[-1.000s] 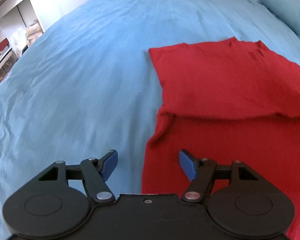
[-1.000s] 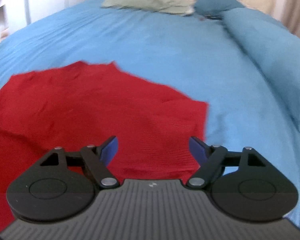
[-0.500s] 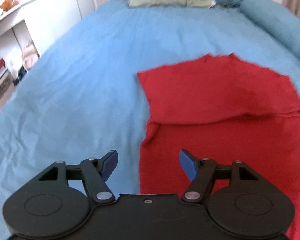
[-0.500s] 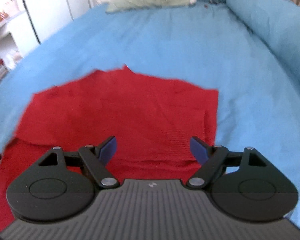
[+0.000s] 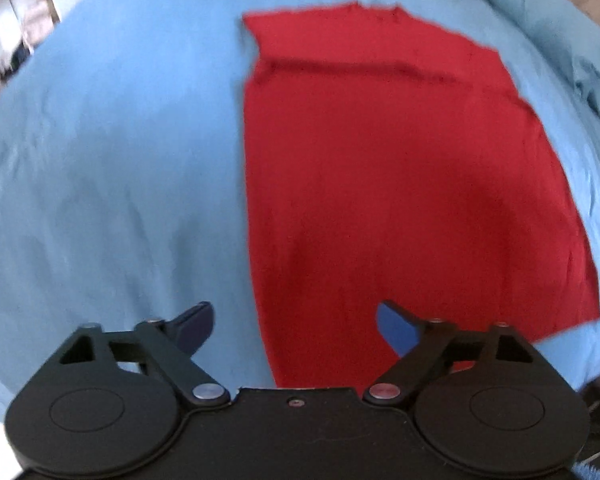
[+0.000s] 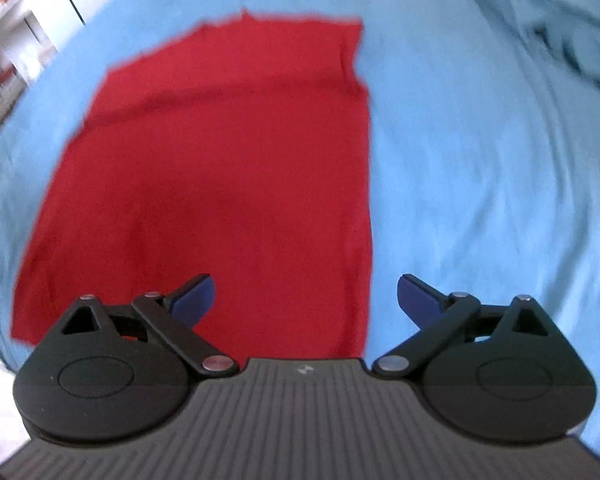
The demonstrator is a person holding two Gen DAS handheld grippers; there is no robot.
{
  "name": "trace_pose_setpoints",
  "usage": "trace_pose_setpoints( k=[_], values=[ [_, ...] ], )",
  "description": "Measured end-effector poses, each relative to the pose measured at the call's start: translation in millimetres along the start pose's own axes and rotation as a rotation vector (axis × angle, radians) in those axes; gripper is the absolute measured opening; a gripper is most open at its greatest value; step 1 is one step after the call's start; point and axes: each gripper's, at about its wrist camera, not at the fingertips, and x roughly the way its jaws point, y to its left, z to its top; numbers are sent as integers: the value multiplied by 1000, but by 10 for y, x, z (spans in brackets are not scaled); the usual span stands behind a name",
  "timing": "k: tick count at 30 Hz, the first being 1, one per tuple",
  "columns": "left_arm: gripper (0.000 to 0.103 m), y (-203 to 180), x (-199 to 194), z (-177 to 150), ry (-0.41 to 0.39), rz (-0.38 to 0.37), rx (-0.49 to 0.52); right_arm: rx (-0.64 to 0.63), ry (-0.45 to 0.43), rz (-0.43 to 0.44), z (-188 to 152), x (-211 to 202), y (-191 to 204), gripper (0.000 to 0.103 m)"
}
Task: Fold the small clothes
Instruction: 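Move both tools over the hem of the narrowed sweater, then grasp the hem with the left gripper while the right gripper grasps the hem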
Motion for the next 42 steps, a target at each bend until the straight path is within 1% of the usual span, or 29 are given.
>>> trace_pose_setpoints(
  k=[1, 3, 5, 6, 7, 8, 9, 11, 13, 16, 18, 20, 23, 24, 25, 26, 27, 29, 31, 32, 33, 35, 37, 39, 42],
  values=[
    [81, -1, 54, -46, 12, -1, -7, 13, 27, -13, -140, 19, 8, 103],
    [79, -4, 159, -111, 30, -8, -35, 39, 73, -22, -363, 72, 24, 103],
    [78, -22, 239, -149, 32, -7, -34, 62, 119, -32, -530, 125, 36, 97],
    [74, -52, 277, -146, 33, -2, -23, 68, 137, -43, -585, 161, 61, 95],
    [67, -79, 319, -155, 40, -2, -12, 69, 143, -50, -650, 153, 55, 92],
    [63, -106, 359, -152, 49, -8, -3, 68, 151, -60, -687, 166, 59, 88],
    [59, -135, 389, -170, 57, -9, 3, 70, 156, -65, -695, 184, 60, 86],
    [59, -170, 426, -185, 51, 3, 17, 83, 168, -67, -737, 217, 47, 82],
    [59, -170, 431, -197, 47, 6, 11, 85, 183, -66, -731, 272, 39, 81],
    [56, -171, 418, -229, 55, 8, 0, 84, 208, -59, -748, 315, 19, 80],
    [53, -161, 443, -256, 60, 7, 14, 90, 212, -53, -758, 310, 18, 80],
    [51, -156, 468, -260, 64, 2, 13, 102, 215, -43, -747, 318, -4, 77],
    [41, -132, 459, -225, 71, 1, 14, 117, 221, -36, -758, 333, -42, 73],
    [33, -131, 451, -214, 73, 4, 19, 124, 224, -31, -765, 330, -48, 72],
    [22, -122, 438, -184, 77, 5, 21, 131, 229, -25, -727, 385, -111, 71],
    [17, -112, 427, -181, 81, 2, 14, 135, 232, -21, -715, 390, -141, 68],
    [10, -100, 416, -207, 86, -3, 4, 139, 233, -17, -707, 382, -150, 65],
    [9, -79, 401, -198, 90, -8, -22, 147, 238, -2, -687, 350, -167, 49],
    [8, -69, 405, -195, 94, -8, -34, 157, 245, 21, -659, 333, -199, 43],
    [7, -58, 410, -190, 96, -7, -33, 155, 250, 30, -624, 390, -278, 41],
    [7, -63, 417, -176, 98, -4, -31, 147, 257, 30, -624, 401, -278, 39],
    [6, -74, 404, -157, 101, -2, -31, 146, 260, 40, -617, 419, -291, 23],
    [6, -62, 356, -124, 99, -14, -26, 149, 259, 50, -594, 410, -280, 22],
    [6, -57, 238, -48, 81, -6, -5, 141, 249, 59, -559, 350, -279, 22],
    [6, -22, -9, 159, 39, -25, -35, 198, 227, 119, -457, 181, -402, 21]
  ],
)
